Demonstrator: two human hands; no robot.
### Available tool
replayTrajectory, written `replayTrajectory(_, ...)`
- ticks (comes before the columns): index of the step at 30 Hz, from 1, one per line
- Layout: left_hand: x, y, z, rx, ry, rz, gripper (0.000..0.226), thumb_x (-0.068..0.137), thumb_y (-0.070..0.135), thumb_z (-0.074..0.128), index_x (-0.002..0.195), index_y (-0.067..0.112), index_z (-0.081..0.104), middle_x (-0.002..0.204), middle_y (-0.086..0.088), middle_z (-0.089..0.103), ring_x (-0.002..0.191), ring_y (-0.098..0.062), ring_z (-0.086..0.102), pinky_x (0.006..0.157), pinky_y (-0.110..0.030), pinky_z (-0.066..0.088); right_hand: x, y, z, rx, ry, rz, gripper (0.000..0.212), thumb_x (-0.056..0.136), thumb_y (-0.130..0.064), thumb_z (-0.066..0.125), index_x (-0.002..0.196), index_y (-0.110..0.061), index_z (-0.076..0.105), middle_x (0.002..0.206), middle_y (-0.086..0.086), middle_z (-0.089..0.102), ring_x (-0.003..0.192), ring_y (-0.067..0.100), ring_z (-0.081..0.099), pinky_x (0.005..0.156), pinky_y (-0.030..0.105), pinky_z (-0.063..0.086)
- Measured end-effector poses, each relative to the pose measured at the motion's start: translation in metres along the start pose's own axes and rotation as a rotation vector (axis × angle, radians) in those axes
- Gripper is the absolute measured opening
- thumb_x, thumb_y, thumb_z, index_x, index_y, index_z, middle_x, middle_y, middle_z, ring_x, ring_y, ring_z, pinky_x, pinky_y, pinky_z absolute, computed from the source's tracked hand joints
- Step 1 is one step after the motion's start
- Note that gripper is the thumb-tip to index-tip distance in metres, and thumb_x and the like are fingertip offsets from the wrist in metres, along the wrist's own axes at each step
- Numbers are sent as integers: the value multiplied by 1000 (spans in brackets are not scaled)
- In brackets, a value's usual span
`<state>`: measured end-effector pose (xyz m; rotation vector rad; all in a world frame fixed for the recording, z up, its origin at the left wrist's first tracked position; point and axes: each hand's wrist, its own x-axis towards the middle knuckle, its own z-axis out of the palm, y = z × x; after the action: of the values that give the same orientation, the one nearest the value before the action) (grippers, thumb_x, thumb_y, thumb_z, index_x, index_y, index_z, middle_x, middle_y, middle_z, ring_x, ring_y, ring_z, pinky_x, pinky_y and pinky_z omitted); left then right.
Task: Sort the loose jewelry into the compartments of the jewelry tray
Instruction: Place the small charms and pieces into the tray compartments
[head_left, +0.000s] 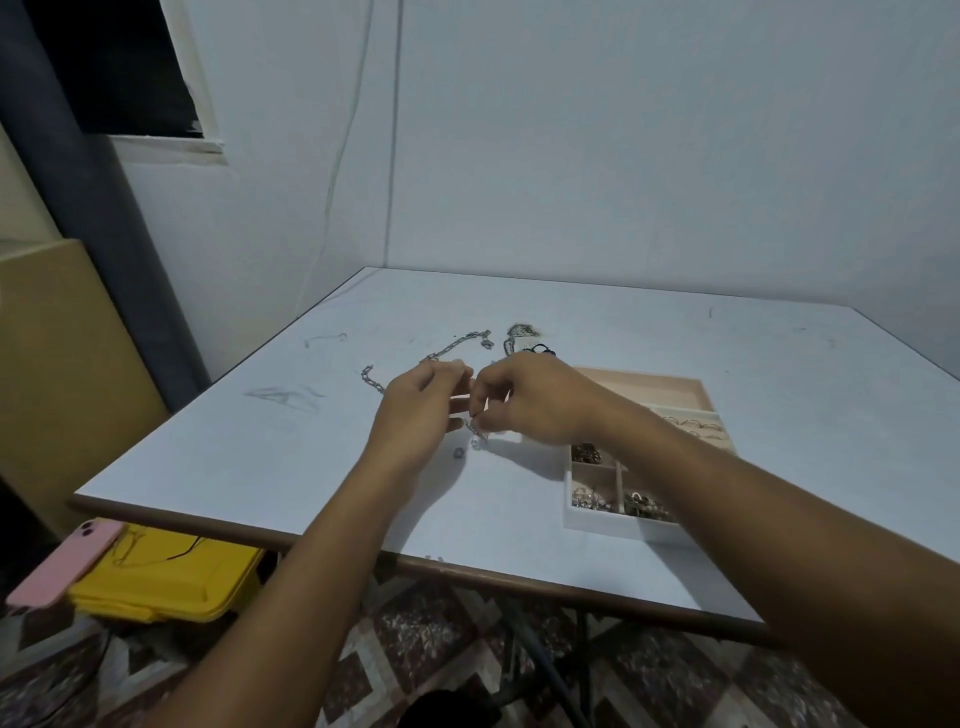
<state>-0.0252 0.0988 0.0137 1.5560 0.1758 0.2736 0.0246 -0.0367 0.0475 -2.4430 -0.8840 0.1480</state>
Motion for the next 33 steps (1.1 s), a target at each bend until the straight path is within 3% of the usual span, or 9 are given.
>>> replayTrajectory(6,-6,2,20,-32,-114,-17,49,102,44,31,92,17,70,91,-8,75,87,-25,71,82,-36,55,-10,-4,-21,21,55,-32,3,81,-20,72,84,-19,73,76,-2,65,68,8,53,63,21,40)
replayTrajectory(8,-9,2,27,-76,-171,-27,51,101,49,29,96,19,70,94,-7,74,87,-26,71,83,-38,54,-15,-2,-29,28,76,-38,3,81,-21,72,83,-20,72,71,-8,61,65,5,51,60,18,38)
replayTrajectory(12,-16,4,43,-148,-240,-47,52,101,48,27,103,17,68,95,-9,74,85,-26,71,87,-41,54,-26,7,-42,22,104,-33,2,81,-23,73,82,-24,72,68,-11,60,57,-2,50,53,9,35)
replayTrajectory(17,-22,7,63,-207,-325,-74,54,101,49,28,111,11,66,91,-11,72,79,-24,68,84,-39,55,-44,17,-58,10,136,-30,4,82,-22,72,81,-26,72,65,-14,59,58,-4,50,54,7,36)
replayTrajectory(20,-24,9,74,-239,-356,-92,54,100,50,29,119,11,62,94,-12,70,77,-25,68,76,-33,56,-55,22,-65,6,148,-25,8,82,-23,72,80,-30,72,66,-17,61,62,-2,53,58,11,38)
replayTrajectory(23,-29,13,85,-284,-385,-116,50,100,49,30,111,13,64,86,-9,71,71,-23,67,72,-32,56,-63,26,-71,1,151,-20,12,81,-25,73,77,-35,70,77,-12,66,70,7,57,67,24,45)
replayTrajectory(27,-33,17,98,-336,-415,-162,53,99,51,33,104,9,65,78,-10,70,79,-32,65,73,-34,53,-75,33,-75,-6,175,-2,3,81,-25,73,83,-27,73,83,-8,69,73,7,58,72,26,47)
replayTrajectory(30,-35,19,104,-336,-431,-205,53,99,51,35,98,7,65,79,-14,70,79,-32,65,64,-30,56,-84,37,-77,-37,199,2,6,81,-25,74,86,-23,72,84,-9,67,77,10,60,74,28,48)
replayTrajectory(33,-38,17,111,-299,-488,-204,55,99,51,34,110,6,63,82,-14,71,73,-25,68,73,-34,58,-93,41,-78,-77,223,4,5,80,-24,74,80,-24,69,84,-9,64,79,13,59,75,29,47)
